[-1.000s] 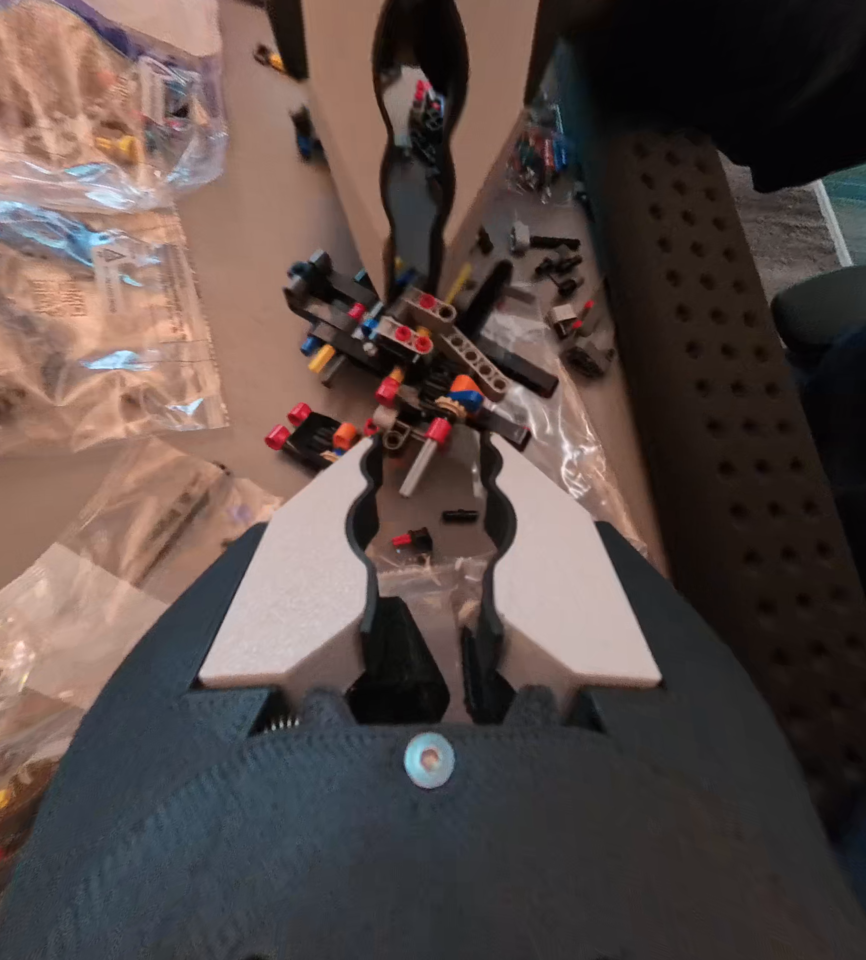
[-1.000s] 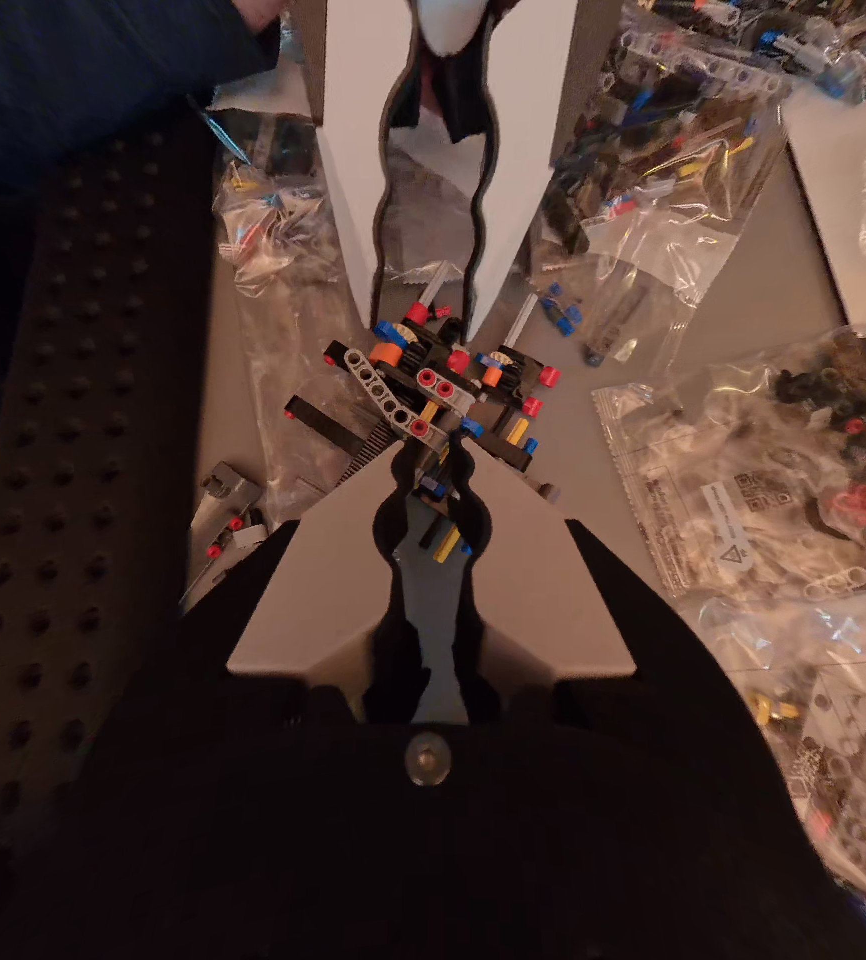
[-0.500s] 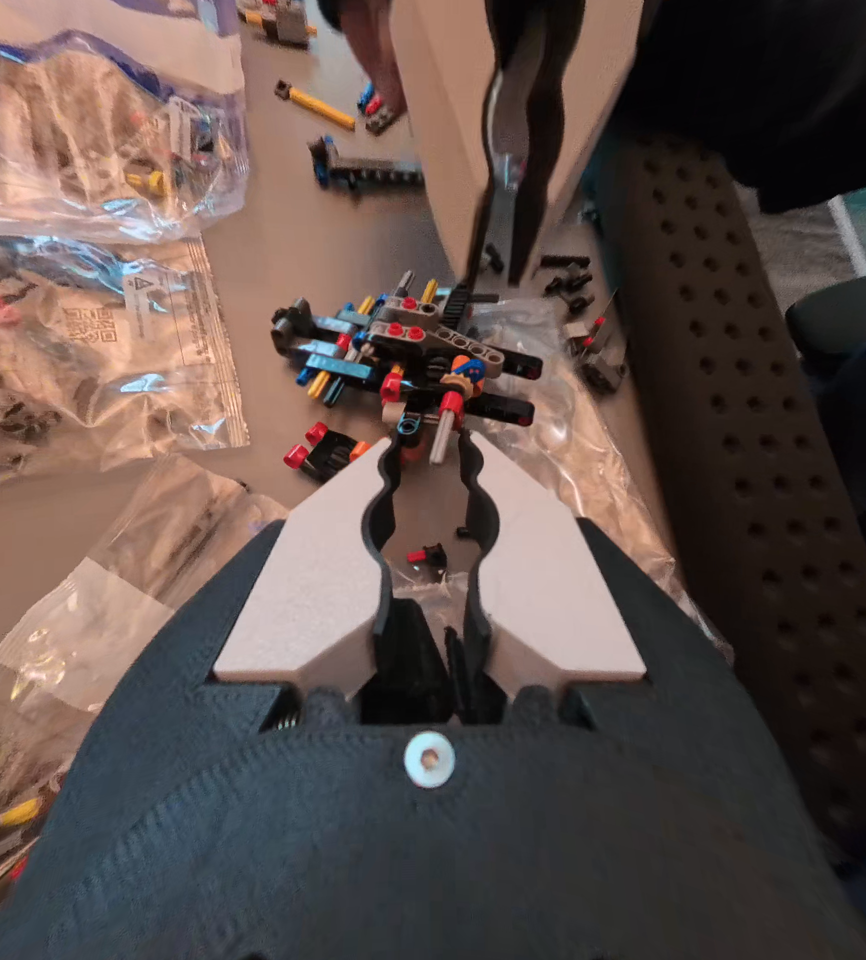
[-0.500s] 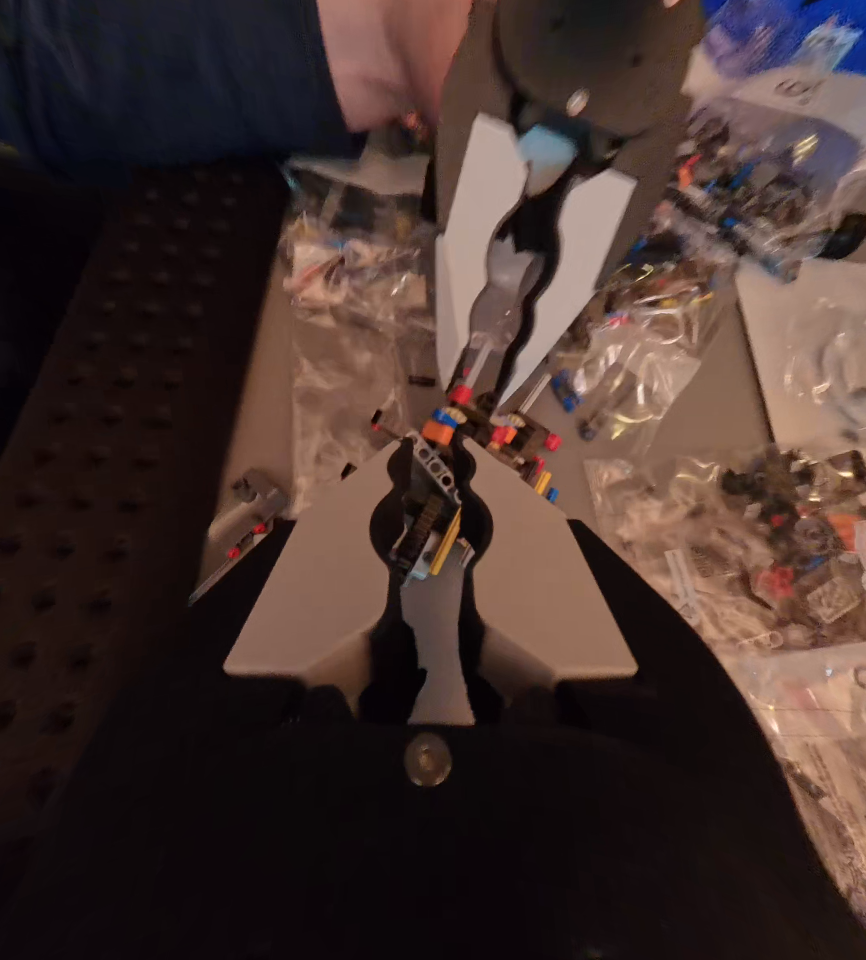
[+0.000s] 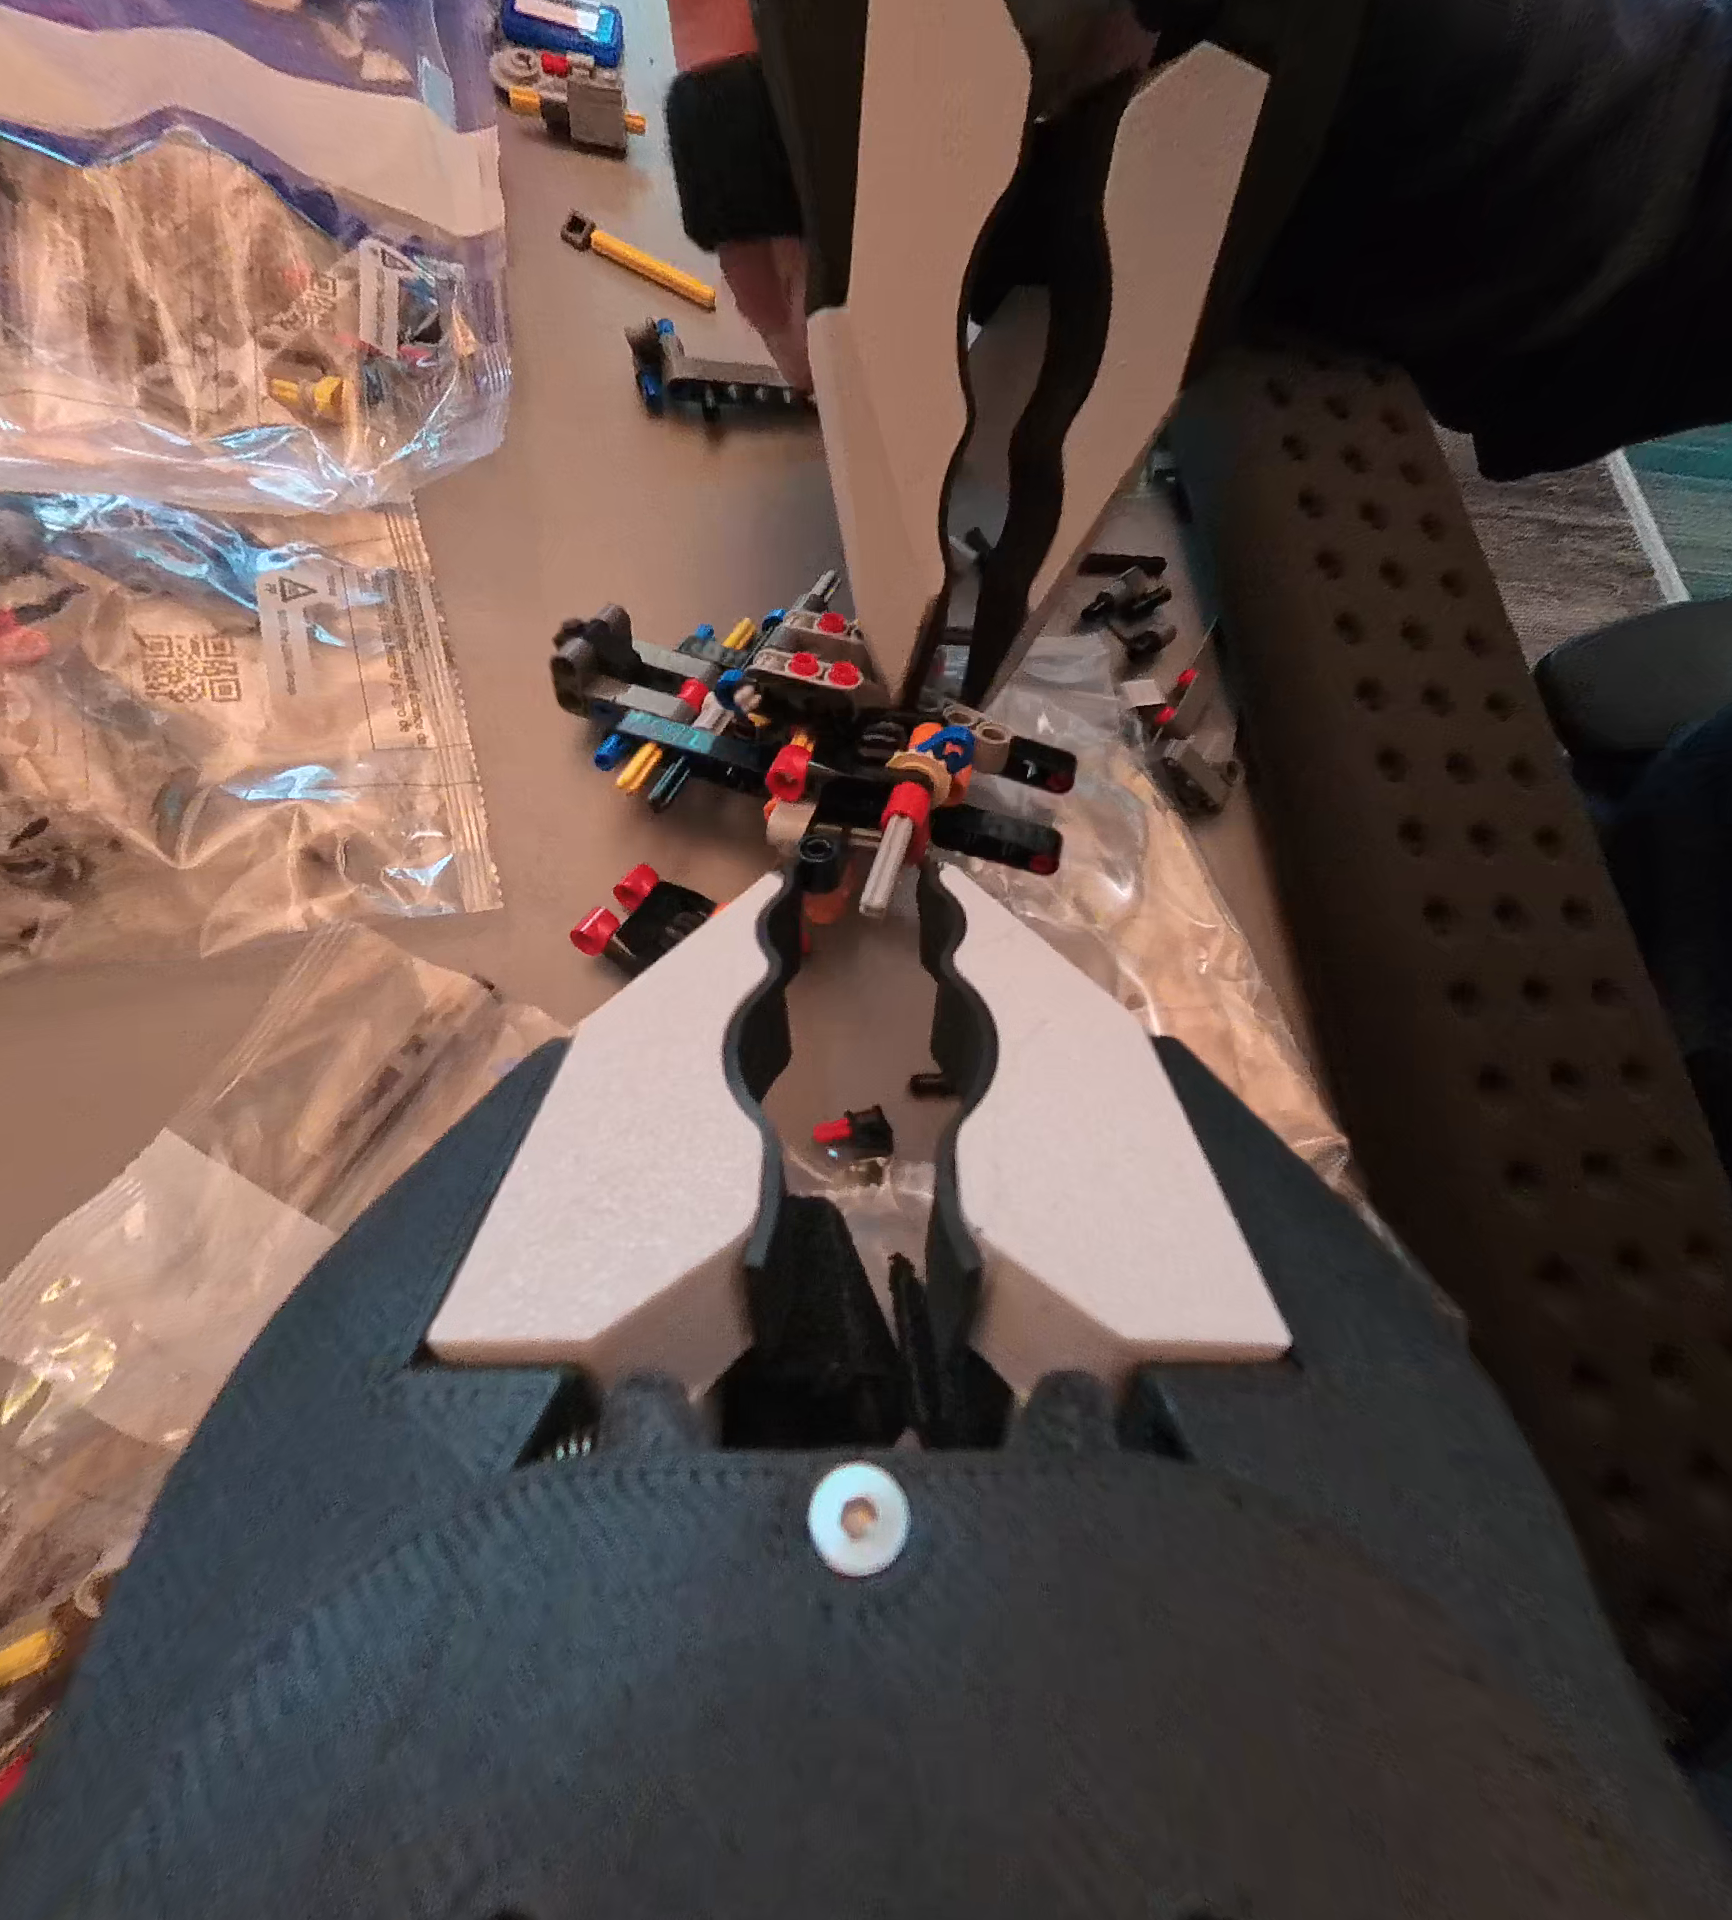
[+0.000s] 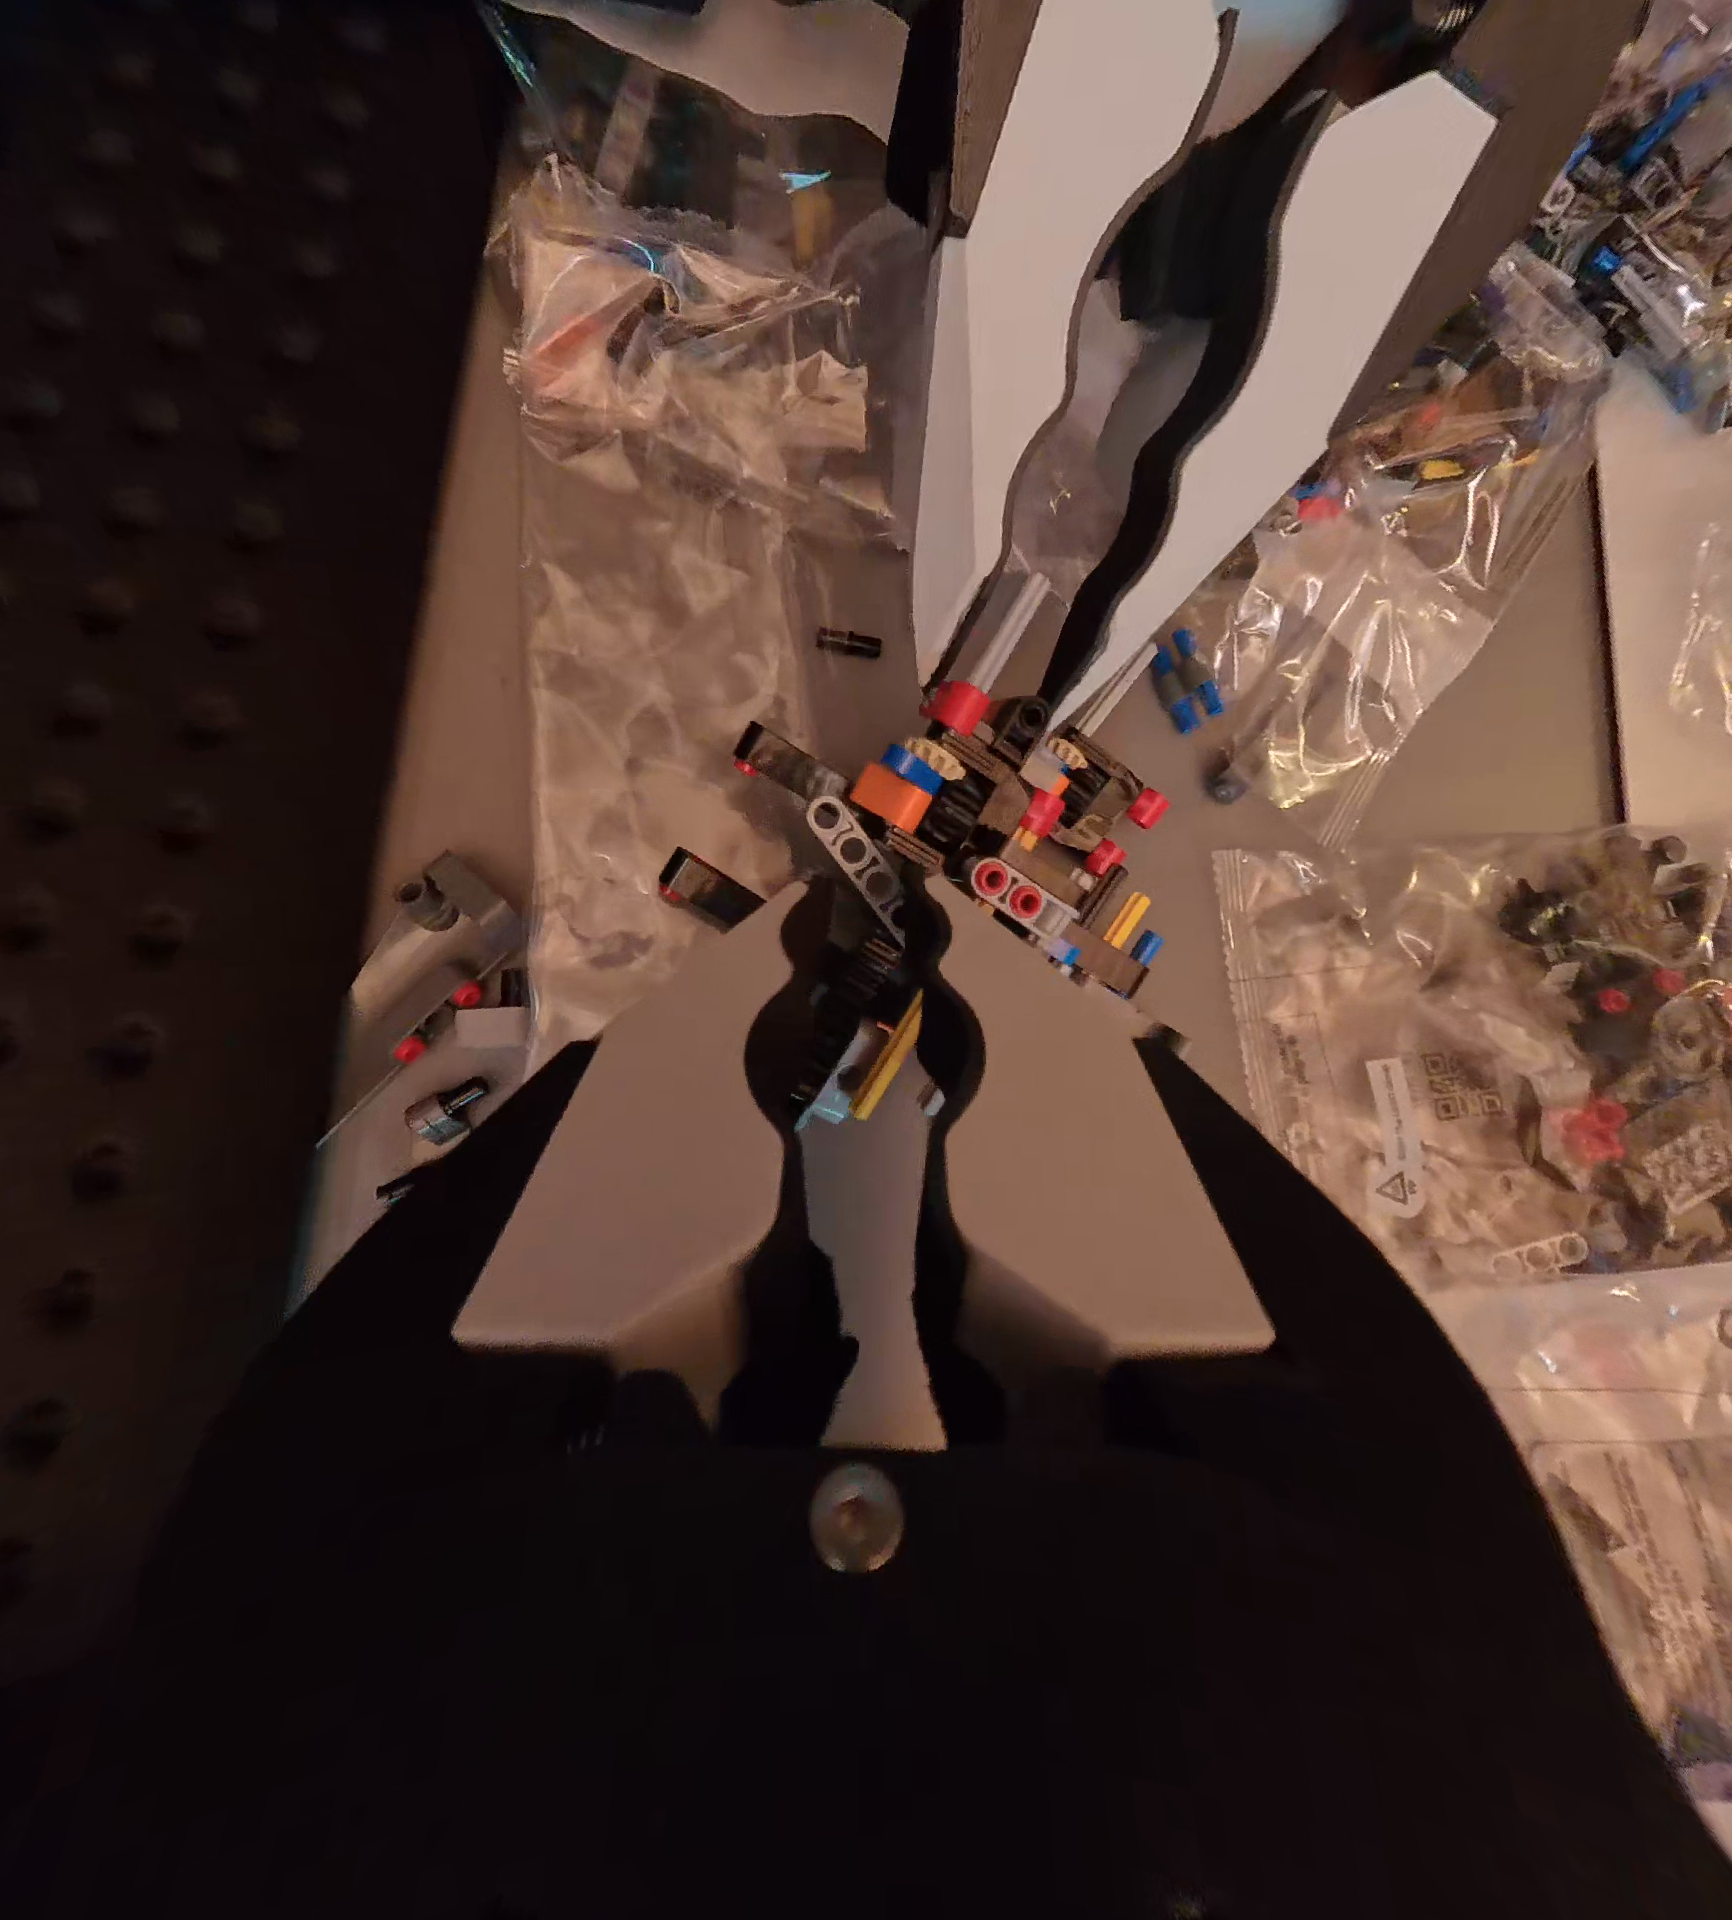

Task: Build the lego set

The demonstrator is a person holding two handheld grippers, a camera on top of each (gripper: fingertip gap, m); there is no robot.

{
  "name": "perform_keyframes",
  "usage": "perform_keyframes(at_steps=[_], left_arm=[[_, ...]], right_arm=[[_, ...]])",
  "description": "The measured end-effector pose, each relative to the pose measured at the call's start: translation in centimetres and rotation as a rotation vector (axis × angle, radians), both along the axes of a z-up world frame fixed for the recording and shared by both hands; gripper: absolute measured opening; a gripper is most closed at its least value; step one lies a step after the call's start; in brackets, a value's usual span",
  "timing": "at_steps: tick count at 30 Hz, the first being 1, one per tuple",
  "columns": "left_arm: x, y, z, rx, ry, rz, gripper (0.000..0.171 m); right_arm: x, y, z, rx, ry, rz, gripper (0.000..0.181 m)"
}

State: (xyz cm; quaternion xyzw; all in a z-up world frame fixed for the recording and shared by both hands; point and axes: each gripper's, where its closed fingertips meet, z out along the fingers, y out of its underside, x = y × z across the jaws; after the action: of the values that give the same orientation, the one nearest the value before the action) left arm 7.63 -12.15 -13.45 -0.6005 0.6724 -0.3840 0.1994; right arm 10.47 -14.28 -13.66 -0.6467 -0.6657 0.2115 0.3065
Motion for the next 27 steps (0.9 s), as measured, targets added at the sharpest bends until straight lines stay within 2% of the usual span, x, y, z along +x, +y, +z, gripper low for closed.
perform_keyframes(at_steps=[4,7,8,27], left_arm=[[-0.1,-0.5,-0.5,0.011,0.027,-0.027,0.022],[-0.1,0.0,-0.5,0.017,0.02,-0.01,0.019],[-0.3,0.1,-0.6,0.022,0.024,-0.011,0.004],[-0.4,-0.7,-1.7,0.042,0.048,-0.08,0.003]], right_arm=[[0.0,-0.5,-0.6,-0.039,-0.025,0.004,0.01],[0.0,-0.3,-0.6,-0.004,-0.041,0.003,0.005],[-0.3,-0.6,-0.8,-0.023,-0.04,0.012,0.005],[-0.2,-2.5,-1.4,-0.131,-0.046,0.077,0.004]])
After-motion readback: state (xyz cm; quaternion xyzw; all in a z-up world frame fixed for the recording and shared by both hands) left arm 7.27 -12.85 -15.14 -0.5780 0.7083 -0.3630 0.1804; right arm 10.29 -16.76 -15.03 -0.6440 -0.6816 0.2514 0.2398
